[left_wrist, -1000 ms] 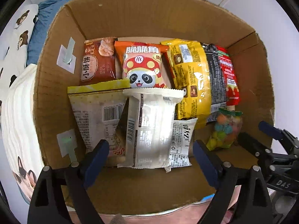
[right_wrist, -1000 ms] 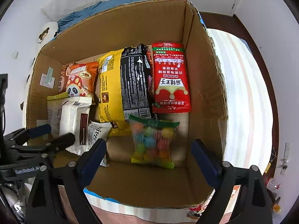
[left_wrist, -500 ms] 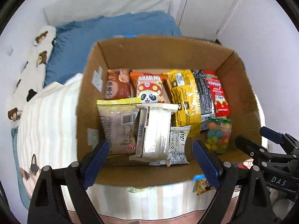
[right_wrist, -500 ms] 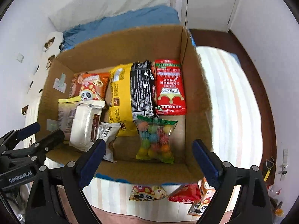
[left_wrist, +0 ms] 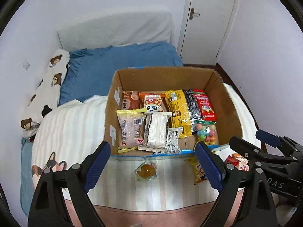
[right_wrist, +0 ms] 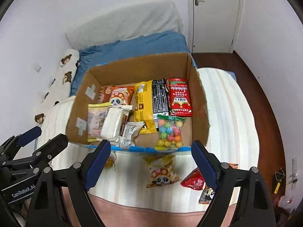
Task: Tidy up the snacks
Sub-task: 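Withdraw both tools from the box, then grasp the yellow Guoba bag with left tool while right grasps orange seed bag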
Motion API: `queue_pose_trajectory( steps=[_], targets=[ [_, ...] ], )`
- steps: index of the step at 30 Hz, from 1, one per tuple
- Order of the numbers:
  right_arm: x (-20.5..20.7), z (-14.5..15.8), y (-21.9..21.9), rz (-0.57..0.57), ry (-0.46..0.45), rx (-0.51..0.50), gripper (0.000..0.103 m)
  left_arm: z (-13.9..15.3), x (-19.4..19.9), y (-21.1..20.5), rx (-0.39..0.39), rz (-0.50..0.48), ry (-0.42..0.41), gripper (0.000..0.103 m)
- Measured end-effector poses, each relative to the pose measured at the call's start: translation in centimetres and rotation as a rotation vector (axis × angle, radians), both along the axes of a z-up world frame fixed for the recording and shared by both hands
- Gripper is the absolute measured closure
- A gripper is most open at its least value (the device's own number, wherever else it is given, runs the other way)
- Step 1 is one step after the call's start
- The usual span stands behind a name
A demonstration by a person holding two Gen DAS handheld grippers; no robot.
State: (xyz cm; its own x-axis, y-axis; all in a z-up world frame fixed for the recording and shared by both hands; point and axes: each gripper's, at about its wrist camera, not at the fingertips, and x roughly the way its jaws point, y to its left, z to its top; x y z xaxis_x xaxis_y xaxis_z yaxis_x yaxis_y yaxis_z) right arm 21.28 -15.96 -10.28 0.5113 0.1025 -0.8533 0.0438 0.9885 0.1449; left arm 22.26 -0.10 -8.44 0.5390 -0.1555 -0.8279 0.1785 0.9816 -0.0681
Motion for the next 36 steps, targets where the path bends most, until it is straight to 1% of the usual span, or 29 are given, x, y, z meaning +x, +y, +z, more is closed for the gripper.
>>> queue_pose_trajectory(
  steps=[6,9,13,16,20,23,24,27,30,33,34,36],
  targets=[
    [-3.3,2.5,0.0,0.001,-0.055,0.045,0.018,1.9,-2.8,0.5,-0.026,0.005,-0.039,0.011],
    [-4.7,2.8,-0.6,-0.012,-0.062,0.08,0.018,1.9,-3.9,0.5,-0.04,0.009,-0.032,0.011],
    [-6.2,1.7,-2.7,-0.063,-0.037,0.122,0.018,0.8,-4.9,-0.3,-0.051,0.014,0.001,0.011],
    [-7.0,-0.5,-5.5,-0.13,0.009,0.157,0.018,-0.9,-4.9,-1.7,-0.052,0.005,0.056,0.011],
    [-7.3,-3.5,-9.3,-0.215,0.073,0.176,0.018,-4.2,-3.6,-4.2,-0.077,-0.012,0.169,0.011],
    [-7.6,-6.1,-12.4,-0.282,0.125,0.174,0.018,-7.9,-1.9,-6.6,-0.138,-0.027,0.308,0.011],
    [-7.6,-7.3,-13.6,-0.309,0.151,0.183,0.018,-9.6,-1.0,-7.7,-0.161,-0.032,0.371,0.011],
    [-7.4,-10.0,-15.8,-0.353,0.204,0.191,0.018,-12.9,0.7,-9.8,-0.2,-0.029,0.476,0.011],
    [-6.7,-13.3,-17.5,-0.387,0.277,0.214,0.018,-16.4,2.5,-12.0,-0.21,-0.017,0.568,0.011],
    [-6.1,-15.8,-18.4,-0.397,0.333,0.233,0.018,-18.8,3.9,-13.3,-0.226,-0.015,0.631,0.011],
    [-5.9,-16.4,-18.6,-0.399,0.341,0.231,0.018,-19.6,4.3,-13.8,-0.217,-0.013,0.646,0.011],
    [-5.2,-17.7,-18.7,-0.399,0.366,0.223,0.018,-20.7,4.7,-14.6,-0.212,-0.017,0.645,0.012]
  ],
)
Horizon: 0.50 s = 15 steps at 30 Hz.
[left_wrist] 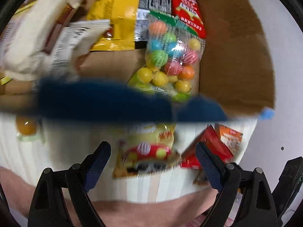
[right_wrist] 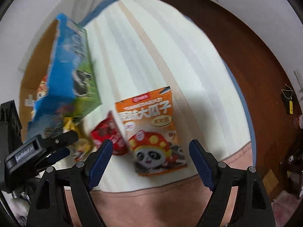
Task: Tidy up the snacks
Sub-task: 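Grasp the yellow Guoba bag with left tool while right grasps orange seed bag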
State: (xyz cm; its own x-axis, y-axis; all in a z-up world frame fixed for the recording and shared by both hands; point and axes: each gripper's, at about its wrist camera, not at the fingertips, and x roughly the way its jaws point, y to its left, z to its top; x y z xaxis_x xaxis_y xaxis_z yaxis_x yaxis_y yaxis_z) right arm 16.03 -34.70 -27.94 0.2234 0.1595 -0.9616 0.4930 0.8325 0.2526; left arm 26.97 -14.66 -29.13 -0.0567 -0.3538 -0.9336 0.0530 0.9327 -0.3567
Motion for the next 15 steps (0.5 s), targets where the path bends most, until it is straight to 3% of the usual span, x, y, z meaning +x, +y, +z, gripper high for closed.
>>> queue_pose_trajectory(
  steps=[1,3,5,6,8,15],
  targets=[
    [0.3,-0.5,0.0,0.005,0.009,-0.006,0.018,-0.2,0.0,-0.3,0.018,-0.006,-0.017,0.013],
    [0.9,-1.4,0.2,0.027,0.021,-0.013,0.018,-0.3,-0.6,-1.1,0.063,-0.043,-0.086,0.036],
    [1.3,-2.3,0.3,0.041,0.031,-0.026,0.018,-0.5,-1.3,-1.9,0.113,-0.096,-0.114,0.047],
    [1.4,-2.6,0.6,0.058,0.027,-0.042,0.019,-0.5,-1.7,-2.0,0.123,-0.107,-0.125,0.049],
    [1.6,-2.9,1.1,0.087,0.023,-0.083,0.035,-0.5,-2.8,-2.1,0.157,-0.145,-0.153,0.051],
    [-0.9,-2.8,2.0,0.116,0.012,-0.091,0.039,-1.1,-8.4,0.8,0.241,-0.208,-0.157,0.051]
  ],
)
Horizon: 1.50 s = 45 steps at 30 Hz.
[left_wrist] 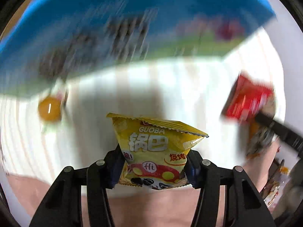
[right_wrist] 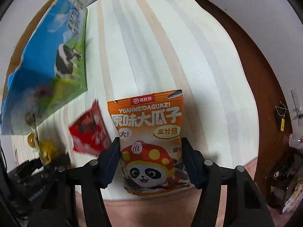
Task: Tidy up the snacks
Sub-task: 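Grasp the yellow Guoba bag with left tool while right grasps orange seed bag, then carry both bags into the box and open both tools to release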
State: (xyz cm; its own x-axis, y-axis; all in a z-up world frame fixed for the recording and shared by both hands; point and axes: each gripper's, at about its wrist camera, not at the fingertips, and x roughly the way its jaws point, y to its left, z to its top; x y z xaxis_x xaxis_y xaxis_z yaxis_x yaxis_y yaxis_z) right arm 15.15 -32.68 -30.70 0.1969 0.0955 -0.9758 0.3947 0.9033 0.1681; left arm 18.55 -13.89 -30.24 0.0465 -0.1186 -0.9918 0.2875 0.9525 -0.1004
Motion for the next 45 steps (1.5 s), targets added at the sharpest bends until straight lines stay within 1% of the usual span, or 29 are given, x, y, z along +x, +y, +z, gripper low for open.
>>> queue_pose_trajectory(
  steps=[4,7,9,12,14,18,19,21,22,23,26,28,29,32,35,37,39,42,43,44,45],
  targets=[
    [-3.8,-0.2,1.8,0.023,0.017,0.048,0.039,-0.8,-4.3,2.7,-0.007,0.026,0.043,0.051],
    [-6.9,-0.8,4.3,0.045,0.04,0.092,0.039,-1.5,-7.0,4.1,-0.012,0.042,0.072,0.051],
    [-8.3,-1.3,6.2,0.073,0.053,0.104,0.039,-2.2,-8.3,4.5,-0.008,0.051,0.085,0.051],
    [-9.3,-1.4,9.1,0.108,0.061,0.099,0.039,-2.6,-8.6,4.4,-0.006,0.05,0.079,0.051],
    [-9.1,-1.7,10.0,0.129,0.072,0.097,0.039,-3.0,-8.9,4.3,-0.004,0.047,0.077,0.051],
    [-8.7,-2.2,11.0,0.138,0.093,0.112,0.034,-3.4,-8.1,4.1,-0.026,0.074,0.09,0.05],
    [-8.8,-2.3,11.2,0.141,0.096,0.115,0.032,-3.6,-8.6,4.8,-0.028,0.076,0.09,0.05],
    [-8.9,-2.5,11.6,0.143,0.103,0.114,0.031,-3.7,-8.5,4.1,-0.03,0.077,0.084,0.05],
    [-8.9,-2.6,12.0,0.151,0.105,0.11,0.031,-3.7,-7.7,4.8,-0.029,0.077,0.081,0.05],
    [-9.0,-2.7,12.2,0.158,0.105,0.103,0.03,-3.9,-7.9,5.1,-0.027,0.075,0.079,0.05],
    [-9.2,-3.0,12.8,0.182,0.089,0.059,0.031,-3.5,-8.2,4.6,-0.018,0.074,0.073,0.051],
    [-8.7,-3.3,14.1,0.201,0.068,0.011,0.038,-3.3,-8.4,4.6,-0.014,0.08,0.069,0.052],
    [-8.7,-3.4,14.5,0.207,0.058,-0.001,0.038,-3.1,-8.6,4.6,-0.013,0.081,0.068,0.053],
    [-8.7,-3.2,15.0,0.207,0.045,-0.008,0.04,-2.2,-9.0,4.5,-0.008,0.07,0.063,0.055],
    [-8.7,-2.3,14.7,0.189,0.02,0.026,0.043,-1.1,-9.5,4.4,-0.024,0.069,0.06,0.055],
    [-8.5,-1.6,14.3,0.176,0.008,0.062,0.045,0.2,-9.5,4.5,-0.038,0.066,0.047,0.055],
    [-8.2,-0.4,13.9,0.17,-0.016,0.084,0.045,1.4,-9.4,4.6,-0.052,0.066,0.032,0.055],
    [-7.3,1.7,13.6,0.17,-0.055,0.118,0.045,4.2,-8.7,5.2,-0.09,0.073,-0.007,0.055],
    [-6.9,2.7,13.6,0.171,-0.076,0.136,0.045,5.0,-8.3,5.8,-0.103,0.075,-0.016,0.055],
    [-6.6,3.5,13.1,0.171,-0.093,0.152,0.045,6.4,-7.8,6.1,-0.126,0.082,-0.035,0.055],
    [-6.0,4.9,13.2,0.175,-0.12,0.17,0.045,7.5,-7.4,6.2,-0.138,0.082,-0.049,0.055]
  ],
)
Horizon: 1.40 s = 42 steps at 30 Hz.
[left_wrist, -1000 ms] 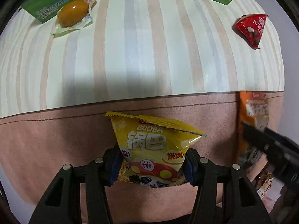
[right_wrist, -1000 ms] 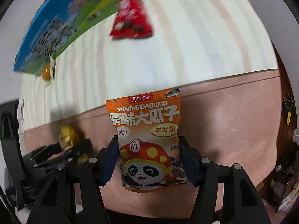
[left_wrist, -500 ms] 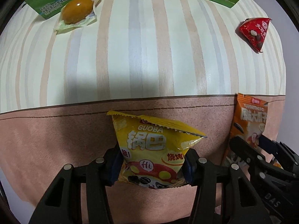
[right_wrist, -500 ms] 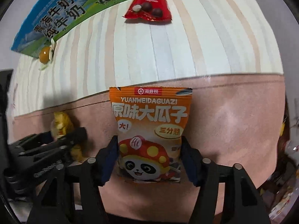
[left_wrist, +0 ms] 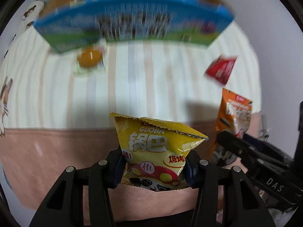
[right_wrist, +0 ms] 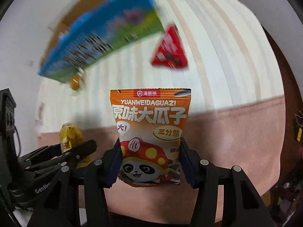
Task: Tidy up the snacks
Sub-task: 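Carry both bags into the box and open both tools to release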
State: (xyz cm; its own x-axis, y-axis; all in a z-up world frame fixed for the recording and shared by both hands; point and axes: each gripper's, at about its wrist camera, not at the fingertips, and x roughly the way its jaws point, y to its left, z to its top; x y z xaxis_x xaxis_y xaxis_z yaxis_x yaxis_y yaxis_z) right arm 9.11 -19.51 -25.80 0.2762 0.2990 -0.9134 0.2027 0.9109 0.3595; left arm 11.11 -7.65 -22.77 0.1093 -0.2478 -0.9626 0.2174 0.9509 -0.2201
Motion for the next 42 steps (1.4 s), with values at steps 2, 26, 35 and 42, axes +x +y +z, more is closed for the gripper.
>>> queue_pose_trajectory(
  steps=[2,26,35,42],
  targets=[
    [0.8,1.9,-0.1,0.008,-0.038,0.022,0.045,3.0,1.2,0.3,-0.028,0.001,-0.045,0.055],
    [27.3,4.9,5.1,0.147,-0.043,-0.005,0.045,1.4,28.0,7.1,0.104,0.072,0.062,0.055],
    [30.8,-0.5,6.0,0.149,0.083,-0.061,0.041,-2.4,30.3,7.6,0.125,0.077,0.151,0.052],
    [31.4,-1.3,5.4,0.149,0.112,-0.104,0.012,-1.8,30.8,7.7,0.146,0.068,0.117,0.009]
  ],
)
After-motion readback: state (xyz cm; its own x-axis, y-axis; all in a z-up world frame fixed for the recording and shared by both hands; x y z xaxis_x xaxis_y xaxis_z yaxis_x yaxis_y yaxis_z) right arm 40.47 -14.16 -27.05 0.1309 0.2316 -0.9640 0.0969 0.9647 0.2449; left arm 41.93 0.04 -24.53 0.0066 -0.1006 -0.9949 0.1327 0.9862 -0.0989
